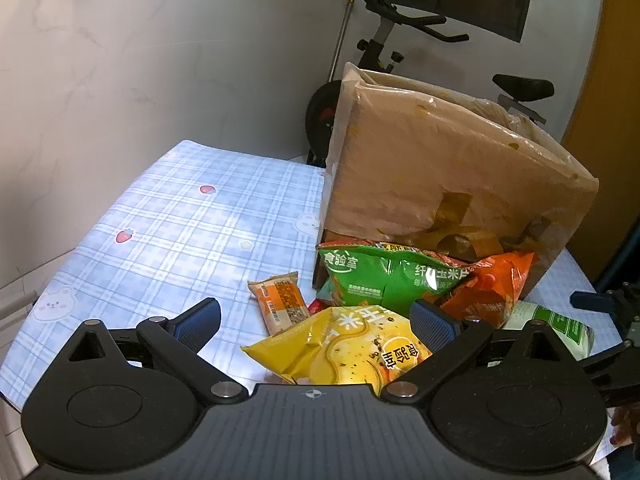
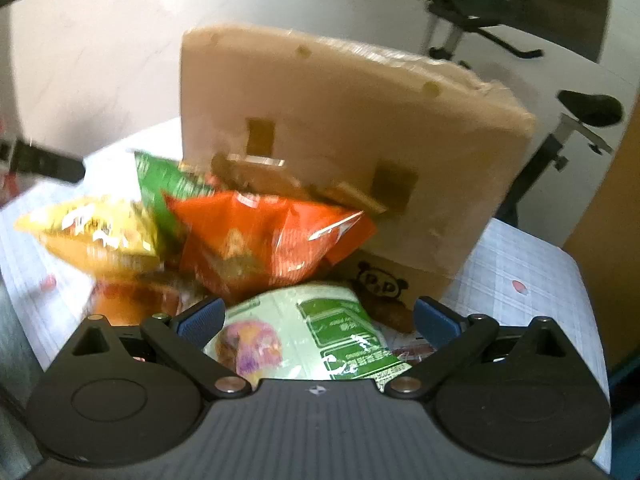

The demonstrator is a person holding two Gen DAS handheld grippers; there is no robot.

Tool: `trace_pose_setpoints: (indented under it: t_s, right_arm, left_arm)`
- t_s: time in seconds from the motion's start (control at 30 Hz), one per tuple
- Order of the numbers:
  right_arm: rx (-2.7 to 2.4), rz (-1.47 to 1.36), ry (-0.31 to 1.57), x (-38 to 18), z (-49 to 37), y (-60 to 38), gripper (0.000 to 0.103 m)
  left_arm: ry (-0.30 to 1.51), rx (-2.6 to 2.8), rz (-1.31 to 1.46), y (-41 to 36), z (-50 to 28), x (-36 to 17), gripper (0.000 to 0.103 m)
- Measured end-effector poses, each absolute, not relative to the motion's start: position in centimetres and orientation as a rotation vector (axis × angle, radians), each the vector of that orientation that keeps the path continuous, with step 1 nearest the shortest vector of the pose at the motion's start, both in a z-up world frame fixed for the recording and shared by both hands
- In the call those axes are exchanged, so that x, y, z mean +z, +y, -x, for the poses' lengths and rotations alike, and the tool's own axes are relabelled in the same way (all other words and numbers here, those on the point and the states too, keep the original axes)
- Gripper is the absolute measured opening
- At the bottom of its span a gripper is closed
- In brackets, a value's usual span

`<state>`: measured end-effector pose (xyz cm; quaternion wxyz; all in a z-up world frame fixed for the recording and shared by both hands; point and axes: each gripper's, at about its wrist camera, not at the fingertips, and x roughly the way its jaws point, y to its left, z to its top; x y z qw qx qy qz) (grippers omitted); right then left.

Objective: Organize snacks
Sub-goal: 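Grasp the light green snack bag with the right gripper while the left tool approaches the pile, then grasp the small orange-wrapped snack bar with the left gripper while the right holds the green bag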

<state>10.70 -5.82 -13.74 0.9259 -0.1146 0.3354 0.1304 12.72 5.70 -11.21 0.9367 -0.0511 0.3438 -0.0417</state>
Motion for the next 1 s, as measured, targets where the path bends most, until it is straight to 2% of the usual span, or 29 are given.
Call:
trace_pose_setpoints:
  t_s: [0.17,0.7,1.0]
  right_arm:
    - [0.300,0.220,0.741,-15.4,-10.4,-6.4,0.103]
    - [0.259,0.201,0.706,-17.0,-9.9,-6.7,0.103]
    - [0.206,0.053,0.690,-16.3,-8.1,-8.2,0.090]
  left_arm:
    - [0.716,-0.094,0.104,5.4,-12.8,-11.7,0.102]
    - [0.745,-0.082,0.130,5.5,-12.1,-12.5,0.102]
    - [0.774,-0.085,0.149,5.8,-9.9,-13.3,0.102]
